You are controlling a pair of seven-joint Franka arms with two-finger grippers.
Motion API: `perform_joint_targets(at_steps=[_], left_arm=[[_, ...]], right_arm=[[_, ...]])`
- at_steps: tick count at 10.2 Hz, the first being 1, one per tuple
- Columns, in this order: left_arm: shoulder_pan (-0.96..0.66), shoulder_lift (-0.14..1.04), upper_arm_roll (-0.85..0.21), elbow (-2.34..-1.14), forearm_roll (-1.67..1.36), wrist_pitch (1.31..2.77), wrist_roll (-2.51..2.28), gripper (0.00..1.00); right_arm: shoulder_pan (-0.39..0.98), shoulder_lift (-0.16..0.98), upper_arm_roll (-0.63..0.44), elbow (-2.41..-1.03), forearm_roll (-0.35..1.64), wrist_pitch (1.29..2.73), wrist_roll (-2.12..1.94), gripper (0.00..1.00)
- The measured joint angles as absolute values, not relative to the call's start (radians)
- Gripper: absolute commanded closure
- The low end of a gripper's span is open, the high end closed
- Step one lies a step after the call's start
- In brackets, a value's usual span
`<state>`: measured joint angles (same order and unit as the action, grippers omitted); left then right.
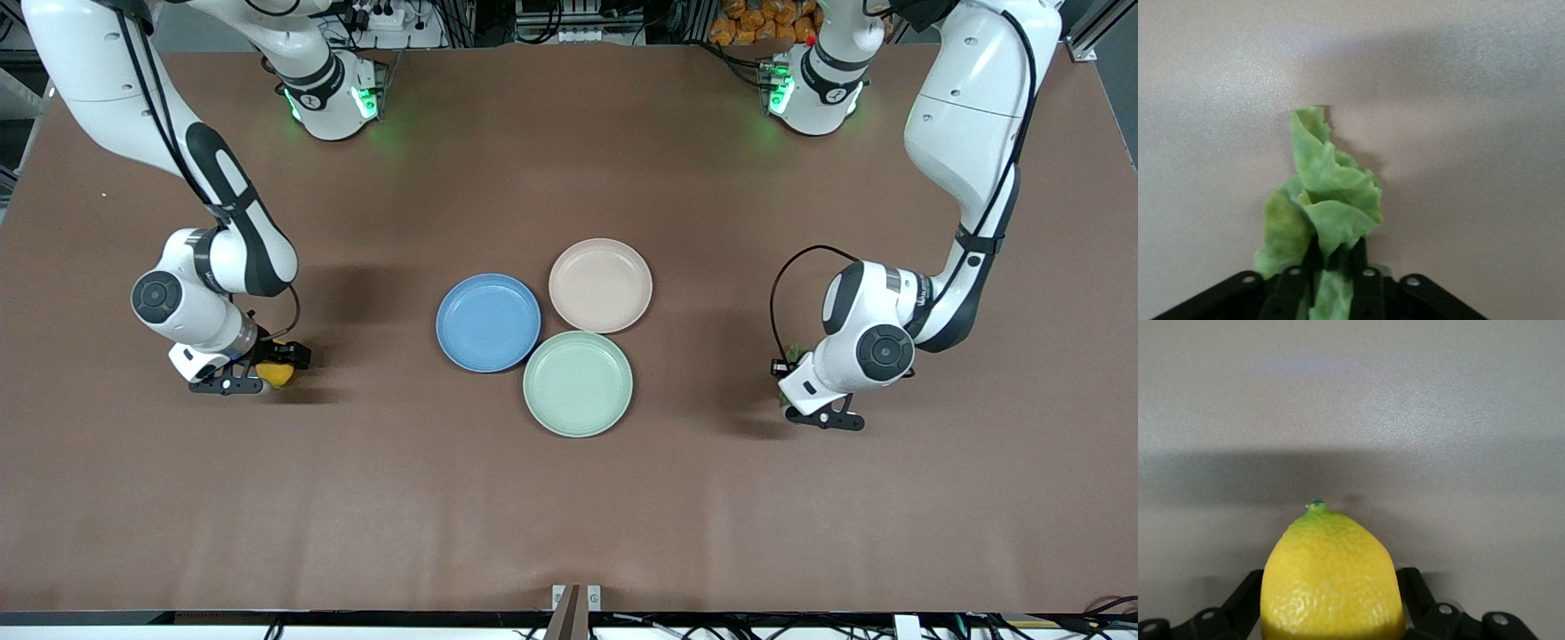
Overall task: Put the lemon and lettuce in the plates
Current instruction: 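Close the left gripper on the lettuce while the right gripper grasps the lemon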
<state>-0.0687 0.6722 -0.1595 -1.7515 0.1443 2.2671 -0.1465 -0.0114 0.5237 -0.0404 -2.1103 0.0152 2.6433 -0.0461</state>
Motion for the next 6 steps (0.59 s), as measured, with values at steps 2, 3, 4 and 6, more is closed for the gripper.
perform_joint_targets(at_steps=[2,3,4,6], left_arm=[[-0.066,0.672,-0.152,-1.748,0.144,2.271,-0.166,1.00],[-0.066,0.671,-0.152,-1.743,0.144,2.274,-0.190,1.00],[-0.068,0.667,-0.154,-1.736,0.144,2.275,-0.220,1.00],[-0.076,0.644,-0.158,-1.731,0.144,2.275,-0.253,1.00]], right_arm=[[-0.012,0.519,-0.041,-2.111,0.015,2.643,-0.046,0.68],[-0.011,0.521,-0.040,-2.111,0.015,2.644,-0.046,0.68],[-0.011,0.521,-0.040,-2.110,0.015,2.642,-0.046,0.69],[-0.012,0.521,-0.040,-2.098,0.015,2.602,-0.047,0.73]])
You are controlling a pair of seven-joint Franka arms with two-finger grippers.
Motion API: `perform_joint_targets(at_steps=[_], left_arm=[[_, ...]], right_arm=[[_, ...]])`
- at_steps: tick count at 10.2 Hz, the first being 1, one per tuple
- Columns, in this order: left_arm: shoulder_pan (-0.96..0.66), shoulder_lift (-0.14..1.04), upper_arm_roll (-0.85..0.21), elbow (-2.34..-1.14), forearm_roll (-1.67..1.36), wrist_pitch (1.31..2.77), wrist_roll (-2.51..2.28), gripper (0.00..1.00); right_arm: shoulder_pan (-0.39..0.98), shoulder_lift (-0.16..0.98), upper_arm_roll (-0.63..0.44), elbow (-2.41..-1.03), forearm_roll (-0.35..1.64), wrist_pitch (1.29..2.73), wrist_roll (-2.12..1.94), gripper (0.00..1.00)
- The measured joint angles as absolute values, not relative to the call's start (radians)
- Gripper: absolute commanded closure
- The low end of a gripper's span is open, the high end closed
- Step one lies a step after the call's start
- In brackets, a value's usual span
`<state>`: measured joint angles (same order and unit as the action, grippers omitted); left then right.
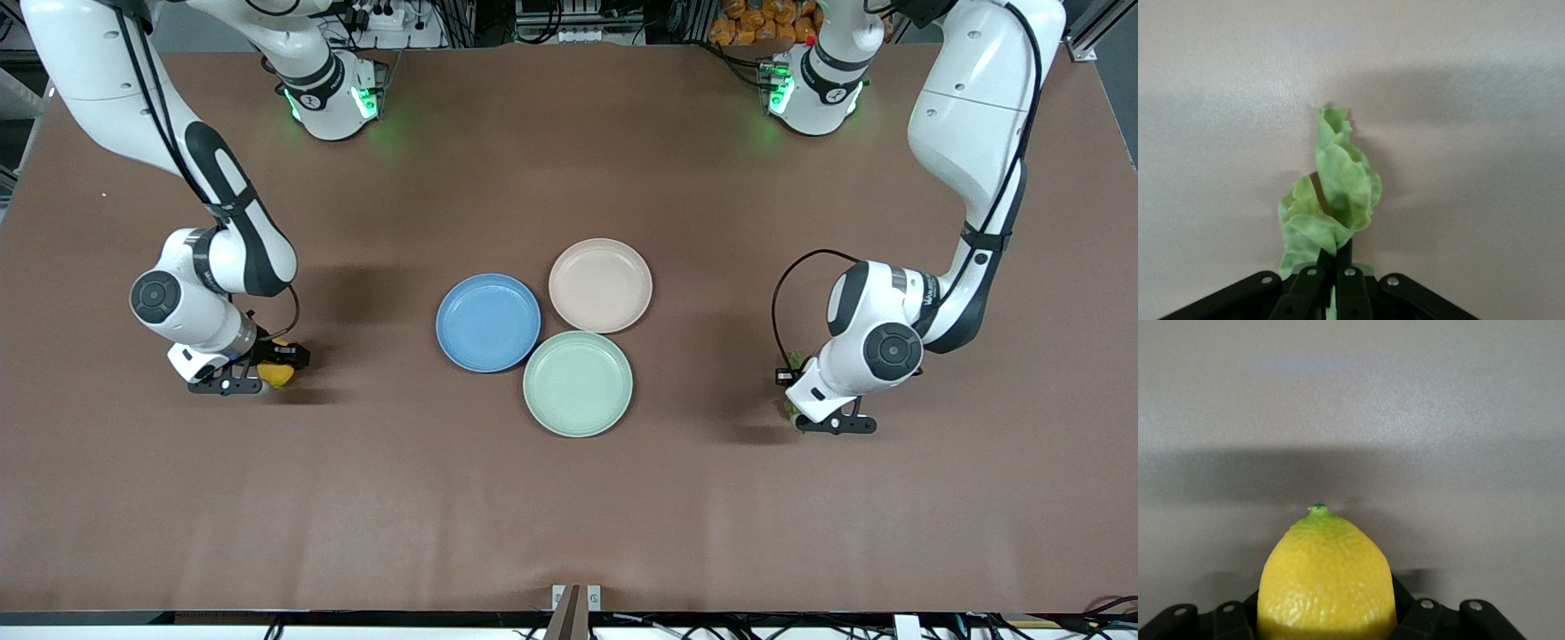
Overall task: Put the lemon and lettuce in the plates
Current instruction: 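Carry the lettuce to the beige plate while the right gripper carries the lemon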
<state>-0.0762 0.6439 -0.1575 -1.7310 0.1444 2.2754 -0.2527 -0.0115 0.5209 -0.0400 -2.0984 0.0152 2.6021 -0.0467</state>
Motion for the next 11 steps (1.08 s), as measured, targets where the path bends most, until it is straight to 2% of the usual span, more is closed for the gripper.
perform_joint_targets(at_steps=[4,8,11], left_arm=[[-0.077,0.583,-0.194,-1.774,0.144,2.281,-0.314,1.00],[-0.076,0.498,-0.254,-1.884,0.144,2.325,-0.402,1.00],[-0.076,0.442,-0.317,-1.973,0.144,2.355,-0.499,1.00]], right_arm=[[-0.011,0.512,-0.037,-2.020,0.015,2.444,-0.047,0.73],[0.014,0.482,-0.017,-1.912,0.016,2.257,-0.047,0.72],[0.085,0.471,-0.003,-1.864,0.016,2.218,-0.045,0.71]])
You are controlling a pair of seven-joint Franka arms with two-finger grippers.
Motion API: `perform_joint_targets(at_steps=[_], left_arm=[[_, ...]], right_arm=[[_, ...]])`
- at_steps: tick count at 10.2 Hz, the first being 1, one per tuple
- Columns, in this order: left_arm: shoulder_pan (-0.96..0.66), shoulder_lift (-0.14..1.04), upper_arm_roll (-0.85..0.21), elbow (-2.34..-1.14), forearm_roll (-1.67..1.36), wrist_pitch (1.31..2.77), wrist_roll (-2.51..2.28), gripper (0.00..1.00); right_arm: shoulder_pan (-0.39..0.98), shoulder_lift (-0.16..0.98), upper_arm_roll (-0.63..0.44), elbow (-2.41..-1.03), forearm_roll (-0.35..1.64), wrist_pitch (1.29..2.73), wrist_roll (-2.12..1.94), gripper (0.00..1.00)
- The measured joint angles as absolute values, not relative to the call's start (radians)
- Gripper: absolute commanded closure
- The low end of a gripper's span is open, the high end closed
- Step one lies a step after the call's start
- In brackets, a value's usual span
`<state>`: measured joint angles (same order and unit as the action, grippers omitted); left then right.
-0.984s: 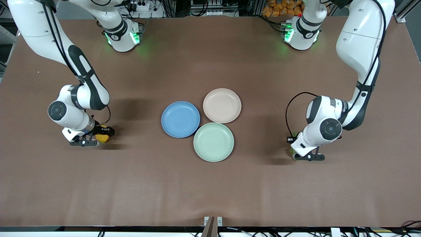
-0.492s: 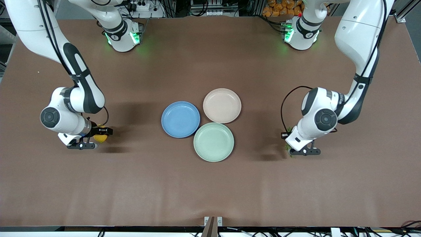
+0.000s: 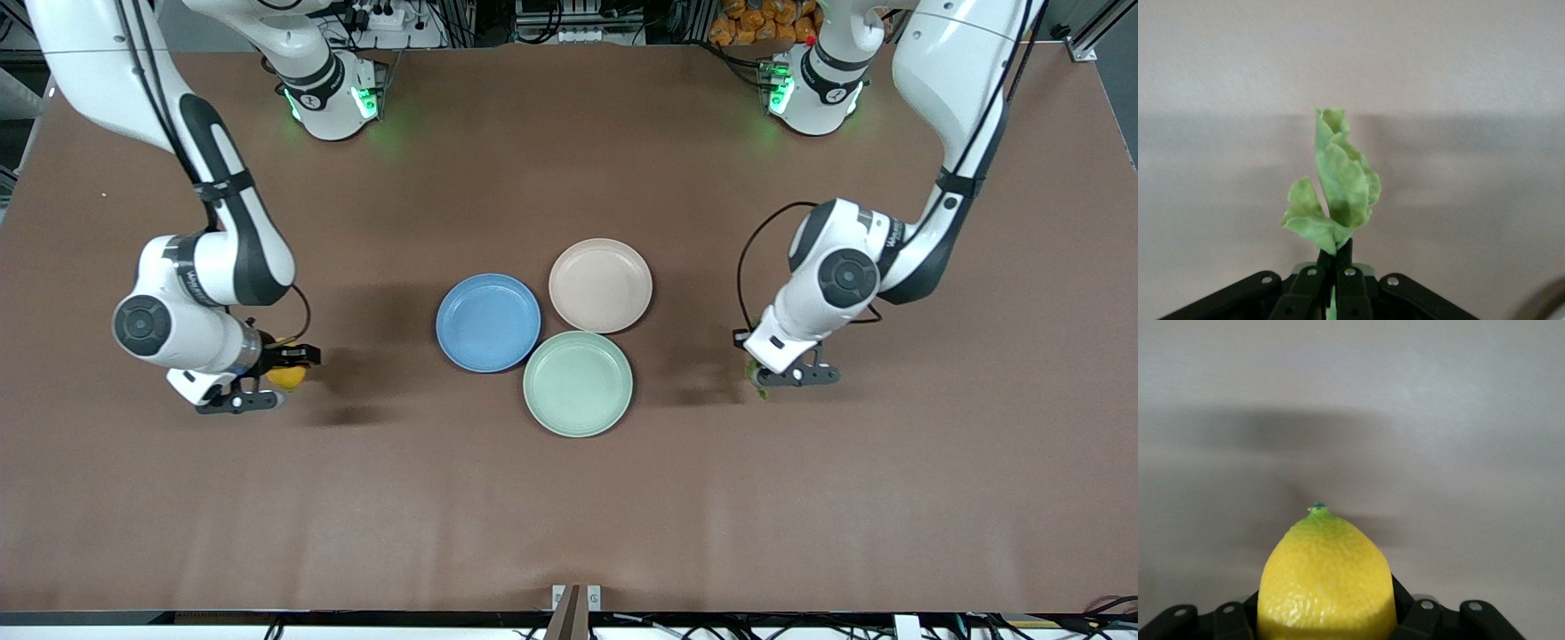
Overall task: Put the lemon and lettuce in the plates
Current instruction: 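Carry the lettuce to the beige plate while the right gripper carries the lemon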
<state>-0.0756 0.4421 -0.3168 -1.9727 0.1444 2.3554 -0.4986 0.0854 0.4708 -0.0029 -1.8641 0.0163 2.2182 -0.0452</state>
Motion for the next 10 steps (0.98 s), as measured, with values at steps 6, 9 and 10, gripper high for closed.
perform_joint_targets(at_steps=[6,9,10], left_arm=[[-0.083,0.384,-0.544,-2.047,0.144,2.337,-0.837,1.00],[-0.124,0.384,-0.628,-2.051,0.144,2.326,-0.985,1.00],[-0.149,0.384,-0.630,-2.048,0.144,2.326,-1.022,1.00]], right_arm=[[0.152,0.470,0.140,-1.822,0.017,2.210,-0.035,0.68],[0.225,0.472,0.148,-1.823,0.017,2.206,0.086,0.68],[0.249,0.474,0.149,-1.823,0.017,2.206,0.132,0.68]])
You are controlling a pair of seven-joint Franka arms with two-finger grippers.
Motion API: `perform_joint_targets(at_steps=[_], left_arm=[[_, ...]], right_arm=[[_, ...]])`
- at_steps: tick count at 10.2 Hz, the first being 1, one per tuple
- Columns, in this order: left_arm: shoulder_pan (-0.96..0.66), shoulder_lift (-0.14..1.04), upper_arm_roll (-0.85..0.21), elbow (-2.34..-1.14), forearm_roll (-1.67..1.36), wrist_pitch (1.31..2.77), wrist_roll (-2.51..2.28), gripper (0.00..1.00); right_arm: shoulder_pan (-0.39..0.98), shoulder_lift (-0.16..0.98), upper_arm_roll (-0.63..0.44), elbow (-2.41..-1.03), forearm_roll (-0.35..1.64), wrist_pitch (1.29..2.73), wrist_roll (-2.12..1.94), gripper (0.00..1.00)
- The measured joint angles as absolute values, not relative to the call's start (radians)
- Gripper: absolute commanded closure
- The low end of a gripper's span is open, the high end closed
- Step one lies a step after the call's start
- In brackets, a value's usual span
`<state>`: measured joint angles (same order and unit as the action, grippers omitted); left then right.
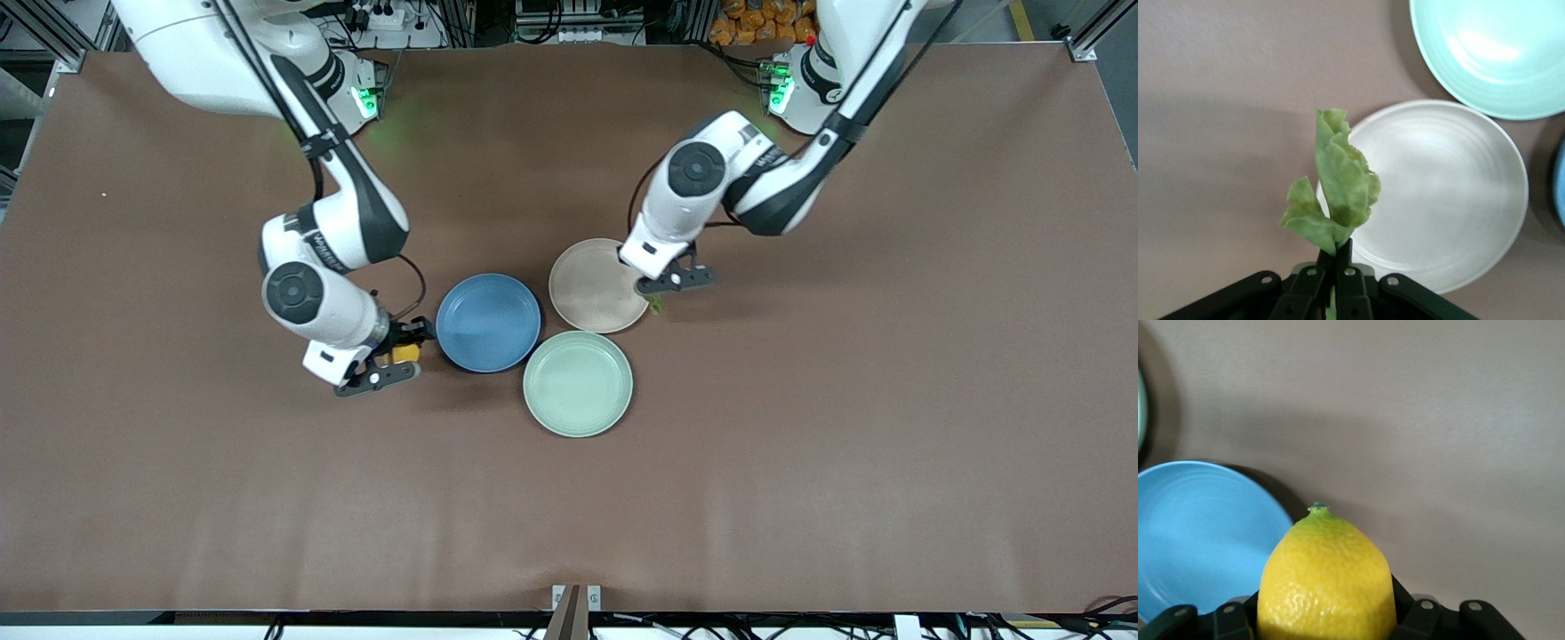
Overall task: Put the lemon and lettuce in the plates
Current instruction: 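Carry the lettuce to the beige plate while the right gripper carries the lemon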
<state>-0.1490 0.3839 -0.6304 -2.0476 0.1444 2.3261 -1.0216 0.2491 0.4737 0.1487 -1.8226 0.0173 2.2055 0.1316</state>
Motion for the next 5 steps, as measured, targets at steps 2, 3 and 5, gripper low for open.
perform_joint_targets(at_steps=[2,3,5], left_arm=[[-0.175,0.385,-0.631,-2.042,0.144,2.326,-1.049,1.00],[-0.182,0.388,-0.630,-2.039,0.144,2.327,-1.050,1.00],[-0.209,0.406,-0.630,-2.013,0.144,2.327,-1.074,1.00]], right_arm=[[0.295,0.480,0.149,-1.823,0.017,2.206,0.219,0.68],[0.316,0.483,0.149,-1.823,0.017,2.206,0.254,0.68],[0.351,0.492,0.149,-1.824,0.017,2.208,0.307,0.68]])
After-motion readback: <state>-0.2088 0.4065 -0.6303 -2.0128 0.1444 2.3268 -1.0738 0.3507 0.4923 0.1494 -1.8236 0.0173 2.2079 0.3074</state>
